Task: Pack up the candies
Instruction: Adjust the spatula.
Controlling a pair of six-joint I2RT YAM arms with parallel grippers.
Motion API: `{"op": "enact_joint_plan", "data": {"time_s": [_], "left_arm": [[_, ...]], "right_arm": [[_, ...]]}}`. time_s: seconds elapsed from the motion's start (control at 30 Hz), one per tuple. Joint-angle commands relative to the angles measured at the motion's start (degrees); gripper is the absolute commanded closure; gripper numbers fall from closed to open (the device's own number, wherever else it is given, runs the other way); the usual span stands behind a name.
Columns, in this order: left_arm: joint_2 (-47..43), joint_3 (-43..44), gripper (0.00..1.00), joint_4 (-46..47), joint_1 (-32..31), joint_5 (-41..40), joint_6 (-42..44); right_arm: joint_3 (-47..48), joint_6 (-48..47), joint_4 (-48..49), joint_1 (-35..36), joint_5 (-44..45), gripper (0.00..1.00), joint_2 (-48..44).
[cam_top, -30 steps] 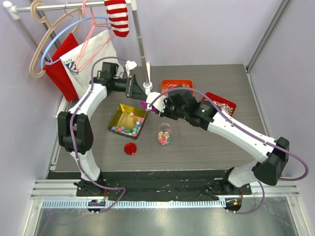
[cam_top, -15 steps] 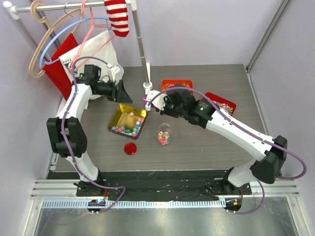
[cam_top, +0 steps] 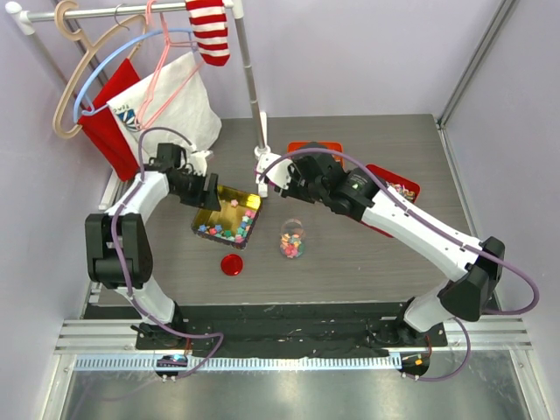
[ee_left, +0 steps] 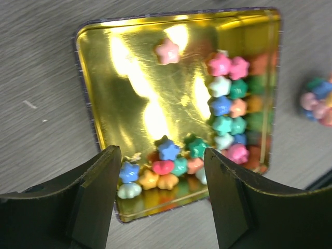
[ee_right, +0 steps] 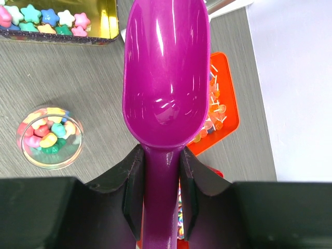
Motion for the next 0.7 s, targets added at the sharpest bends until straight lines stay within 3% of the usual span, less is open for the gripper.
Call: {"op": "enact_joint_plan", "data": {"time_s": [0.0,0.13,0.47,0.67], "left_arm": [[-2.6,-2.7,0.32,6.1,0.1,-6.4,0.9],[-3.7,-5.9,0.33,9.2,0.1,-7.1,0.6],[-14.2,-8.1,0.33,10.2,0.1,1.6,0.0],[-13.7,-7.3,0.32,10.6,0.1,-10.1,1.7]], "right_arm": [[3.6,0.0,-0.2,0.3,0.7,0.99,1.2],[4.8,0.0,-1.1,0.5,0.3,0.99,2.5],[7.4,-0.3,-2.7,1.1,0.2,0.99,4.1],[7.4,0.2,-2.4,1.4,-0.3,0.99,4.3]]}}
